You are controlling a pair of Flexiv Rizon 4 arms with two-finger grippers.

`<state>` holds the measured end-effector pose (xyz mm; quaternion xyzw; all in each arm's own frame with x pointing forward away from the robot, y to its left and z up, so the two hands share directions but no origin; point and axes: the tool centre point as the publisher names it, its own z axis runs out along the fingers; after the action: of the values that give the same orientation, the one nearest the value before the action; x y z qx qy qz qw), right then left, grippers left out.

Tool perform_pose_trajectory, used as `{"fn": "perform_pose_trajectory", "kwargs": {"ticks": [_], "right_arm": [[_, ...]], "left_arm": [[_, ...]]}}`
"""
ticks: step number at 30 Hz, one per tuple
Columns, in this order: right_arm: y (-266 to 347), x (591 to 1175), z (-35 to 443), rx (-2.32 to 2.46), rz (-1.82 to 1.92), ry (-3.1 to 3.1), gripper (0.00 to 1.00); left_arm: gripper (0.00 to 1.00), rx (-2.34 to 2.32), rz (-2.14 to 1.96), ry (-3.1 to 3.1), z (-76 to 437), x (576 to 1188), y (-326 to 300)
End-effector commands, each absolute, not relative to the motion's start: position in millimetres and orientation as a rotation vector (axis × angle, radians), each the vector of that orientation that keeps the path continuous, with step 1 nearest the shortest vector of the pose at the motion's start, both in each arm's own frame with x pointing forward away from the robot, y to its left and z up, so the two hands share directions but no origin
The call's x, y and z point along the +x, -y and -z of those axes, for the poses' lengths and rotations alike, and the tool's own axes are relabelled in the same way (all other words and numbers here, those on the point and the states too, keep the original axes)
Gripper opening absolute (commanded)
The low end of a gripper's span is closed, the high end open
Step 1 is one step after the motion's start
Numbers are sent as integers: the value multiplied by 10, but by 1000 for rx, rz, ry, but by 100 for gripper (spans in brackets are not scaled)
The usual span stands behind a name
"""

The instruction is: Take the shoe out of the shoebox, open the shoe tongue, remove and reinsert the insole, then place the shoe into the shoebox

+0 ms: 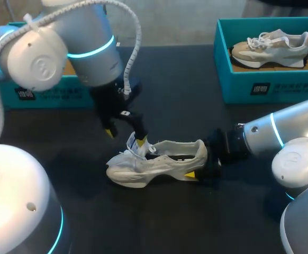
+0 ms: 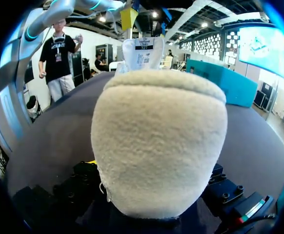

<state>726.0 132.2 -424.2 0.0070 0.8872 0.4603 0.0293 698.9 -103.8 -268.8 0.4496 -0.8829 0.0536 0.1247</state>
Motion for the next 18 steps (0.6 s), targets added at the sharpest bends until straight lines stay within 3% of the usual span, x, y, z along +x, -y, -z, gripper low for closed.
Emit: {"fn": "perform_pose_trajectory", "kwargs": {"ticks": [1, 5, 7, 8, 9, 10, 18], "right_arm": [[-1355, 7270, 4261, 24, -1415, -2738, 0], [-1355, 7270, 4261, 24, -1415, -2738, 0], [-1355, 7270, 4261, 24, -1415, -2738, 0], [-1355, 7270, 4261, 24, -1415, -2738, 0], [-1355, 7270, 4261, 24, -1415, -2738, 0], [-1355, 7270, 4261, 24, -1415, -2738, 0], [-1355, 7270, 4261, 24, -1415, -2738, 0]], "left_arm": [[100, 1069, -24, 2723, 2534, 7075, 1246], [96, 981, -57, 2800, 2433, 7098, 1372], [44, 942, -55, 2841, 2407, 7111, 1415], [29, 924, -63, 2858, 2391, 7121, 1433], [4, 879, -70, 2871, 2371, 7130, 1453], [0, 863, -73, 2881, 2353, 7137, 1469], [0, 861, -107, 2837, 2308, 7210, 1553]]}}
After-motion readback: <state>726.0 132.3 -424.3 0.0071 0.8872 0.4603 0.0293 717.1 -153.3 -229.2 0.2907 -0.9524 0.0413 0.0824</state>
